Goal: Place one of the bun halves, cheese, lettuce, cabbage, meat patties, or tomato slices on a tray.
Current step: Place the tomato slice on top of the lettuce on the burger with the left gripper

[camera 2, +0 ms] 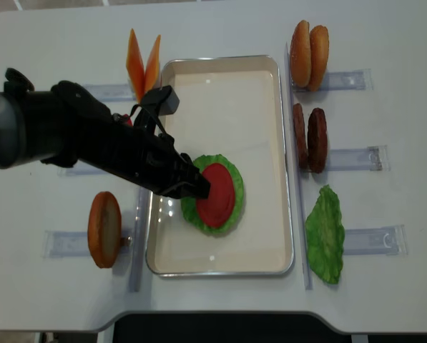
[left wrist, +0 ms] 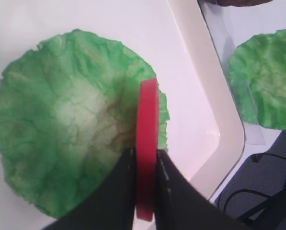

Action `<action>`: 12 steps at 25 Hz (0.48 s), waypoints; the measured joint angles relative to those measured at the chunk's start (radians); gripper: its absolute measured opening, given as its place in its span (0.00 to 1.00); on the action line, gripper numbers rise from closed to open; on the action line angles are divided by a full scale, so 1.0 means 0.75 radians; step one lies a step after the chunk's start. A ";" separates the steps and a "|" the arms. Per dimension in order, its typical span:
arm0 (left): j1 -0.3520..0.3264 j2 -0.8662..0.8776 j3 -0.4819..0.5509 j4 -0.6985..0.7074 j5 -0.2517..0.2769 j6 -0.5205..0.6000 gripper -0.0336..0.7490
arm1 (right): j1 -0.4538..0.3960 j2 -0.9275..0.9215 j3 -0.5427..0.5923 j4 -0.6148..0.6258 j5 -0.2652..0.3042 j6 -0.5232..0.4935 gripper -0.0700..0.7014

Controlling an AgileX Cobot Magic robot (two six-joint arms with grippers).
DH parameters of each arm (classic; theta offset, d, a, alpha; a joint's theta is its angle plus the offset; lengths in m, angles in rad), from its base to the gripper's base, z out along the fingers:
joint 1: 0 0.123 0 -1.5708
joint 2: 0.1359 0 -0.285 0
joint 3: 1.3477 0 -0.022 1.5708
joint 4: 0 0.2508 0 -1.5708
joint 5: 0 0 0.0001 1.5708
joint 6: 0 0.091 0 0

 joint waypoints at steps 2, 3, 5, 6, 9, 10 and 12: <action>0.000 0.000 0.000 0.006 -0.011 0.001 0.12 | 0.000 0.000 0.000 0.000 0.000 0.000 0.79; 0.000 0.000 0.000 0.009 -0.014 0.001 0.12 | 0.000 0.000 0.000 0.000 0.000 0.000 0.79; 0.000 0.000 0.000 0.015 -0.016 0.001 0.12 | 0.000 0.000 0.000 0.000 0.000 0.000 0.79; 0.000 0.000 0.000 0.019 -0.018 0.000 0.12 | 0.000 0.000 0.000 0.000 0.000 0.000 0.79; 0.000 0.000 0.000 0.030 -0.022 -0.004 0.12 | 0.000 0.000 0.000 0.000 0.000 0.000 0.79; 0.000 0.000 0.000 0.033 -0.024 -0.007 0.13 | 0.000 0.000 0.000 0.000 0.000 0.000 0.79; 0.000 0.000 0.000 0.037 -0.027 -0.013 0.16 | 0.000 0.000 0.000 0.000 0.000 0.000 0.79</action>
